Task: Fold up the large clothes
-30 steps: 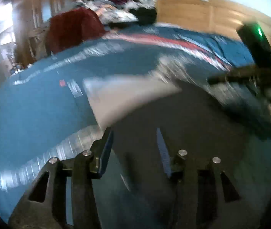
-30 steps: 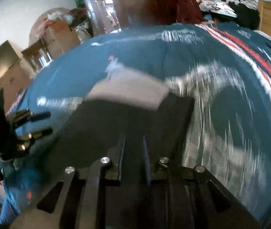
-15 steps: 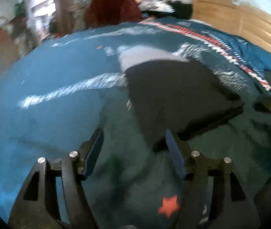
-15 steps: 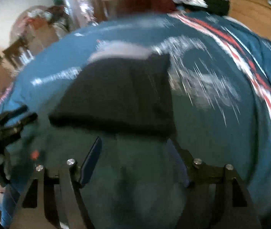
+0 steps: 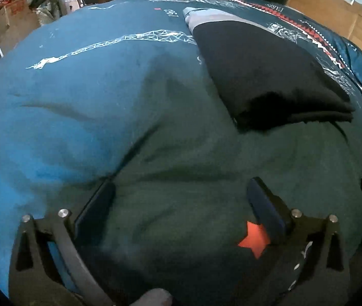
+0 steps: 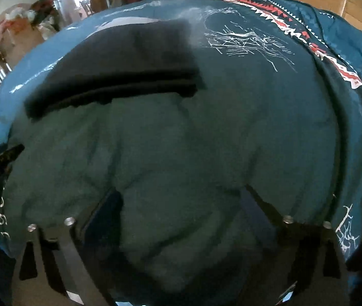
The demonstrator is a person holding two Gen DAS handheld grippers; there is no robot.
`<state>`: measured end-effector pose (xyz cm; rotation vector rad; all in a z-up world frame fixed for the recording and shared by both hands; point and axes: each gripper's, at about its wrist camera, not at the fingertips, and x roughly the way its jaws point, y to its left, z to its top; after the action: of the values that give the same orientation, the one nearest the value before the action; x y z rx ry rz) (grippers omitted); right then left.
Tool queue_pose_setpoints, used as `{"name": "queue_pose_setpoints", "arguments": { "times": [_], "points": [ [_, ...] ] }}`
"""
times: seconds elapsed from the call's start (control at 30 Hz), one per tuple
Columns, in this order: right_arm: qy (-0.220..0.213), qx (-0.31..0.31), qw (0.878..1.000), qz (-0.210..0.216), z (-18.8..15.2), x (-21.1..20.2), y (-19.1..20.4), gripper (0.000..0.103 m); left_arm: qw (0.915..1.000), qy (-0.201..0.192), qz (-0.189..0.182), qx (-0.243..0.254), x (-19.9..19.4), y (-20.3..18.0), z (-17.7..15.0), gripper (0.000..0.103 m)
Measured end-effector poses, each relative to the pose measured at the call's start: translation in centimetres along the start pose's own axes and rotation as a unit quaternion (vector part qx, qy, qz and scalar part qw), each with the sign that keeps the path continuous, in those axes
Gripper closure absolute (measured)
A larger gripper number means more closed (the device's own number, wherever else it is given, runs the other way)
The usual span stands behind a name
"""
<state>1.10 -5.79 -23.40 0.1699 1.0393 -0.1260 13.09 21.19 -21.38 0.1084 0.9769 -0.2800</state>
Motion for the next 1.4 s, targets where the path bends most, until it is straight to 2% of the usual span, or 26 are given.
{"name": "queue_pose_setpoints", "arguments": {
  "times": [0.17, 0.53, 0.87, 1.4],
  "points": [
    [0.007, -0.001, 1.0, -0.005, 0.2, 0.4, 0.2, 0.0, 0.9995, 0.001, 0.03, 0.001, 0.4, -1.1, 0.1, 0.0],
    [-0.001, 0.006, 1.0, -0.027, 0.8, 0.5, 0.9, 0.0, 0.9996, -0.012, 0.027, 0.004, 0.8, -1.0, 0.0, 0.0],
    [0.005, 0.01, 1.0, -0.018, 1.3, 1.0, 0.5, 0.0, 0.9993, -0.025, 0.026, 0.005, 0.7, -1.2, -0.4, 0.0],
    [-0.001, 0.007, 1.0, -0.013, 1.4, 0.9, 0.2, 0.0, 0.9994, -0.025, 0.024, 0.003, 0.6, -1.2, -0.4, 0.0]
  ]
}}
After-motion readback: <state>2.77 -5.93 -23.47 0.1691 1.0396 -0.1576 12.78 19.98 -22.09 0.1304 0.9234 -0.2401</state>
